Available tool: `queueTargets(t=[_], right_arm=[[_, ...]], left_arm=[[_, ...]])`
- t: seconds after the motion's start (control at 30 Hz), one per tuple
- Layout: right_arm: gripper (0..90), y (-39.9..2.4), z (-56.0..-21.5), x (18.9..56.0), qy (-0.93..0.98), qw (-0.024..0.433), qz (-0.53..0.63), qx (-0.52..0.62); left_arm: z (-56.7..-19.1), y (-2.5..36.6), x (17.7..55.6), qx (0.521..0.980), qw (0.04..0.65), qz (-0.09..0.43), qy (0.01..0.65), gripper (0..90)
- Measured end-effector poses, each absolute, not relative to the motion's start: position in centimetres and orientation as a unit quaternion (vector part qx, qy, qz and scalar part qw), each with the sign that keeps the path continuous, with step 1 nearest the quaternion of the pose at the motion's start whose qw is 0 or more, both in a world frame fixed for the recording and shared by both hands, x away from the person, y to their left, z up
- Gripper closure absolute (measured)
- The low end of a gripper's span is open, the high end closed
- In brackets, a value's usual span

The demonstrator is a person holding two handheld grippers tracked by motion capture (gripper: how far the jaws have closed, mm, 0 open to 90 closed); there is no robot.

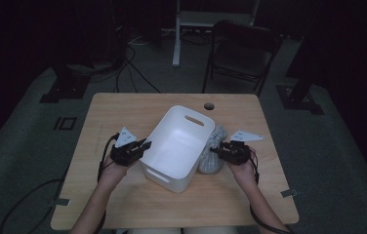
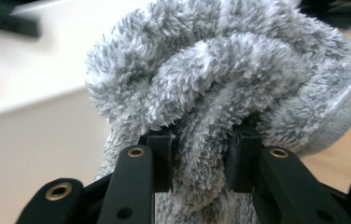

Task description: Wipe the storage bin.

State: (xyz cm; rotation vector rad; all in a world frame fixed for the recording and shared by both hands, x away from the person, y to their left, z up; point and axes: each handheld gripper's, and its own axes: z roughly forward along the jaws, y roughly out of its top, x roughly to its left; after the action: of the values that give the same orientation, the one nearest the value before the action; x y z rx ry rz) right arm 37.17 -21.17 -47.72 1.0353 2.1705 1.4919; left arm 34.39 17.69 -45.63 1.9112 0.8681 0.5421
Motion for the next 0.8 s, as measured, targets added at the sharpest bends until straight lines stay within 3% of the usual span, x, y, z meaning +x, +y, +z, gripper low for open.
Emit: queueTargets(t=[0.13, 0.8], right_arm=[[66.1, -21.6, -47.3, 38.5, 0.747, 0.187, 0.510, 0.384], [67.4, -21.0, -52.8, 41.3, 0.779, 0.141, 0.435, 0.428]], left_arm=[[-45.7, 17.8, 34.5, 0.778, 0.473, 0.217, 0.352, 79.3], [-45.7, 17.6, 34.5, 0.777, 0.471, 0.225, 0.353, 79.1]])
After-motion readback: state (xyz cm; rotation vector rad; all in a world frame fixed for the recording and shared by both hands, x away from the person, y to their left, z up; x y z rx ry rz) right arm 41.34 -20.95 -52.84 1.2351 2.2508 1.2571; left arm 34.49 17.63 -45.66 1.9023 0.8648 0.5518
